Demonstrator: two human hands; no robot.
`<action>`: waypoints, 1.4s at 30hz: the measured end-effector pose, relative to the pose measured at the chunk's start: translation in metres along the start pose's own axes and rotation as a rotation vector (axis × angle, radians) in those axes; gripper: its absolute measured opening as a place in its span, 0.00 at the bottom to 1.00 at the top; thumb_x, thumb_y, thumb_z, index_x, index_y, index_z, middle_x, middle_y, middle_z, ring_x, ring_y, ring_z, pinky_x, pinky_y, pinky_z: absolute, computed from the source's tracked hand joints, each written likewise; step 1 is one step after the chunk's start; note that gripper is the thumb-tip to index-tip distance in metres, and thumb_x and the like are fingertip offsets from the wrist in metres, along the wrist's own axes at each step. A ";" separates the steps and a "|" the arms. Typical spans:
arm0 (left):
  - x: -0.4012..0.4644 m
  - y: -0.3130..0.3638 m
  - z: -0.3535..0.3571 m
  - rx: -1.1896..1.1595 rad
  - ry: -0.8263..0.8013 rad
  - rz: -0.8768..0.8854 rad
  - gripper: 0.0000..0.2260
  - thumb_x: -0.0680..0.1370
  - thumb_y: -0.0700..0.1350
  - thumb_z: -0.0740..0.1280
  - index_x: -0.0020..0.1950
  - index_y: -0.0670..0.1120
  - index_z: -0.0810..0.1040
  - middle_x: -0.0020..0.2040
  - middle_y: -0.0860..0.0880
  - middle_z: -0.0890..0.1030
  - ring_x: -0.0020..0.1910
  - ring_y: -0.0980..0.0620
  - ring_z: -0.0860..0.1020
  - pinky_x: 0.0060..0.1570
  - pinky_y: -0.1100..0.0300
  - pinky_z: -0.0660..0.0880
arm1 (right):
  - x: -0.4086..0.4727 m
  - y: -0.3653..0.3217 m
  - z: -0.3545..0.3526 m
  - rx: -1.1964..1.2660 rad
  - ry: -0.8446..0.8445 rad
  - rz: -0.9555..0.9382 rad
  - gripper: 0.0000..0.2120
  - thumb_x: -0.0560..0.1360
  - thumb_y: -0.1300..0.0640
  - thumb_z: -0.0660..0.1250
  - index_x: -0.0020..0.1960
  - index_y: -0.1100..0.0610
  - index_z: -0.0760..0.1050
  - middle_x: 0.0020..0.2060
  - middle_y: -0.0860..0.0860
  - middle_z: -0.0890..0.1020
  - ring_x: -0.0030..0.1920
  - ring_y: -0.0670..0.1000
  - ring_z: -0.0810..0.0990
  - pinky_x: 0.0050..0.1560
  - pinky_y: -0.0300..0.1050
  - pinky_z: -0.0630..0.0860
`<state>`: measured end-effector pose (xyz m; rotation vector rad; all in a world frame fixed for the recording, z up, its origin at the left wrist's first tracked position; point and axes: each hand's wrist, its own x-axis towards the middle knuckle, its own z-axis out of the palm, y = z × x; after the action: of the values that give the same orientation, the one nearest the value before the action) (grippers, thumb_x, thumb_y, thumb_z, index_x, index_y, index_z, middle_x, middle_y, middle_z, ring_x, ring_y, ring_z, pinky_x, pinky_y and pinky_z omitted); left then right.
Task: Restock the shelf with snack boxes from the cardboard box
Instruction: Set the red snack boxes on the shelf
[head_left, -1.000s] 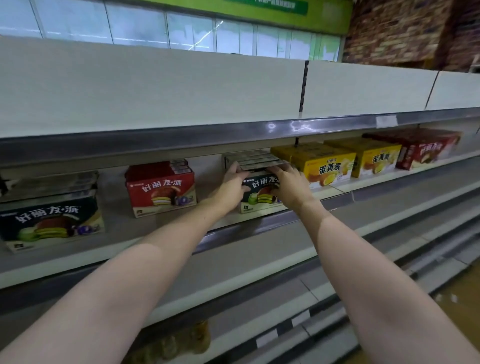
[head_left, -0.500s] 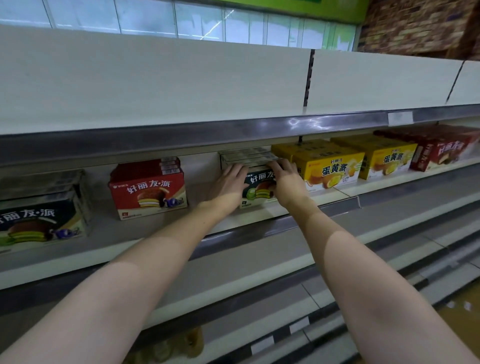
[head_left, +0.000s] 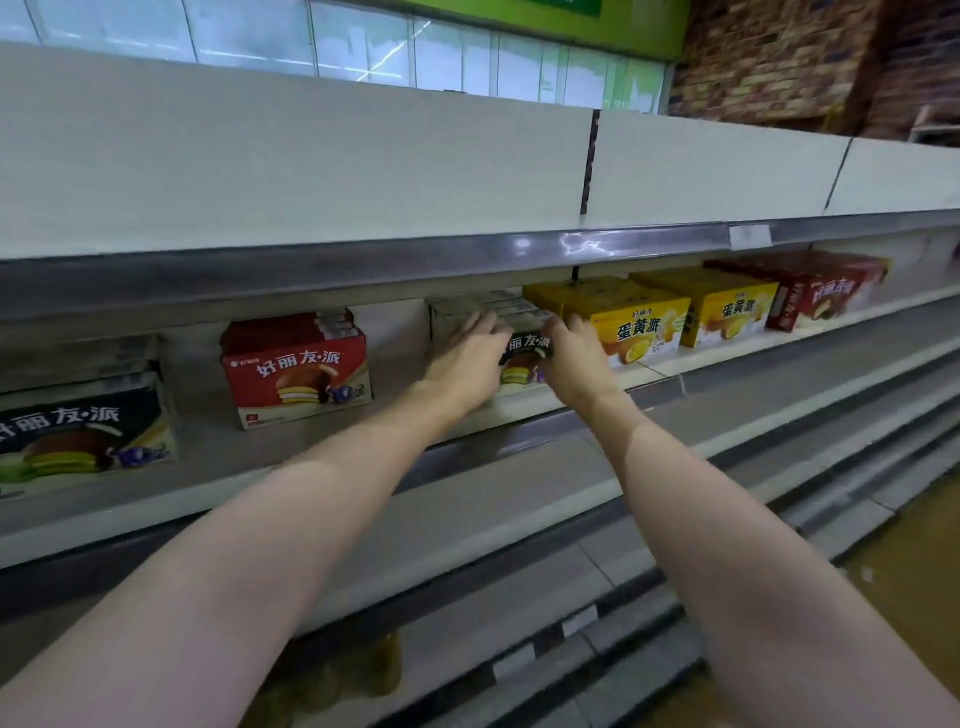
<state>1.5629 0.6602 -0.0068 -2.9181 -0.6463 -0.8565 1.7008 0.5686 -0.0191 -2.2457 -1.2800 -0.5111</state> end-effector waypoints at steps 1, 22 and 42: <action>-0.003 0.003 0.000 -0.025 0.000 0.005 0.19 0.77 0.35 0.62 0.68 0.44 0.74 0.71 0.44 0.69 0.71 0.42 0.66 0.68 0.50 0.66 | -0.006 0.000 -0.002 0.002 -0.010 0.009 0.22 0.76 0.62 0.69 0.68 0.59 0.71 0.65 0.59 0.74 0.64 0.61 0.70 0.64 0.54 0.71; -0.125 0.217 0.073 -0.463 -0.451 0.499 0.03 0.75 0.39 0.63 0.42 0.45 0.72 0.43 0.44 0.78 0.44 0.42 0.79 0.41 0.51 0.76 | -0.319 0.081 -0.097 -0.159 -0.211 0.688 0.02 0.76 0.61 0.63 0.46 0.59 0.74 0.43 0.56 0.79 0.42 0.57 0.77 0.39 0.46 0.72; -0.177 0.514 0.223 -0.735 -0.841 0.387 0.05 0.75 0.40 0.71 0.50 0.45 0.81 0.47 0.47 0.83 0.46 0.51 0.80 0.45 0.60 0.74 | -0.567 0.294 -0.141 -0.086 0.041 1.201 0.01 0.78 0.59 0.64 0.47 0.54 0.74 0.49 0.49 0.72 0.49 0.52 0.75 0.48 0.44 0.70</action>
<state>1.7475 0.1556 -0.2453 -3.8148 0.3592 0.3031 1.6700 -0.0286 -0.2852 -2.5418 0.2435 -0.1288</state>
